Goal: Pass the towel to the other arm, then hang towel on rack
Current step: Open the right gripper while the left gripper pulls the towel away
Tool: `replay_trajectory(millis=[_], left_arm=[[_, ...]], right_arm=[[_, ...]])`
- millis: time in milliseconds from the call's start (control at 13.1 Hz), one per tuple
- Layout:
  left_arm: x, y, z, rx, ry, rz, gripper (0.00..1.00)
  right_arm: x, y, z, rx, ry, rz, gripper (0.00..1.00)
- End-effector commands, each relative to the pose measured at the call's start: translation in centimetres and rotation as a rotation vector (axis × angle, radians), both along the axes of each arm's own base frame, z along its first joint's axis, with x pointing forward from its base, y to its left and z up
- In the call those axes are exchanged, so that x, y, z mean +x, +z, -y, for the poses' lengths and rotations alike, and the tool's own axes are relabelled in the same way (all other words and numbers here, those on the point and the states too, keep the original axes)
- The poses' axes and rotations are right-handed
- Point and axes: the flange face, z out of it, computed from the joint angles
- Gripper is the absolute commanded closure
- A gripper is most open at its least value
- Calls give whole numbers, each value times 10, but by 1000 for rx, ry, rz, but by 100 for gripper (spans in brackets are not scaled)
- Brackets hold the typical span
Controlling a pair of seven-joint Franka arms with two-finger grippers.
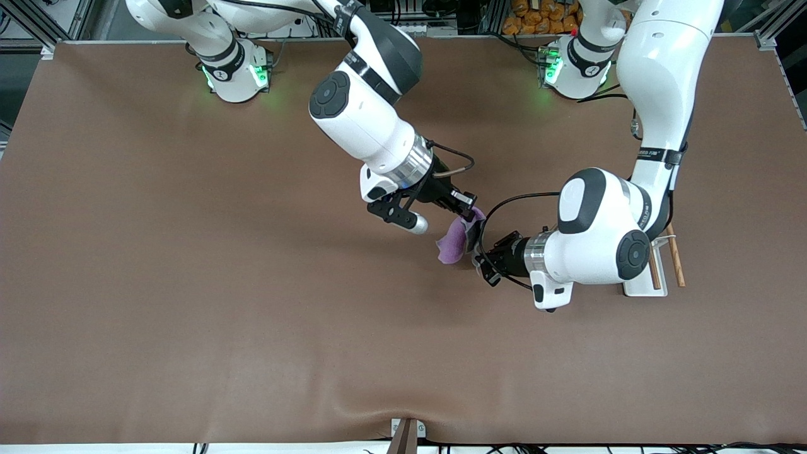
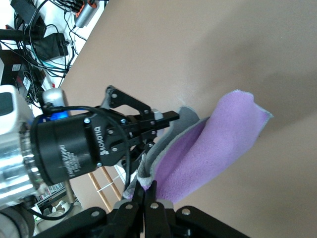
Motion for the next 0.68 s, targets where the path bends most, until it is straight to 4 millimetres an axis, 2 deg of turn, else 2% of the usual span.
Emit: replay_trajectory(millis=[0, 152, 228, 304, 380, 608], left_arm=[[-1, 47, -30, 58, -75, 69, 100], [1, 69, -59, 92, -146, 105, 100], [1, 79, -75, 95, -176, 115, 100], [0, 90, -87, 91, -204, 123, 100], [-1, 100, -103, 91, -230, 130, 100], [-6, 120, -139, 90, -295, 138, 100]], right_arm=[[4, 3, -2, -1, 4, 6, 100], [3, 5, -1, 2, 4, 4, 100], [2, 8, -1, 5, 6, 4, 92], [2, 7, -1, -11, 15, 2, 37], [1, 7, 0, -29, 25, 7, 0], [0, 8, -1, -30, 28, 6, 0]])
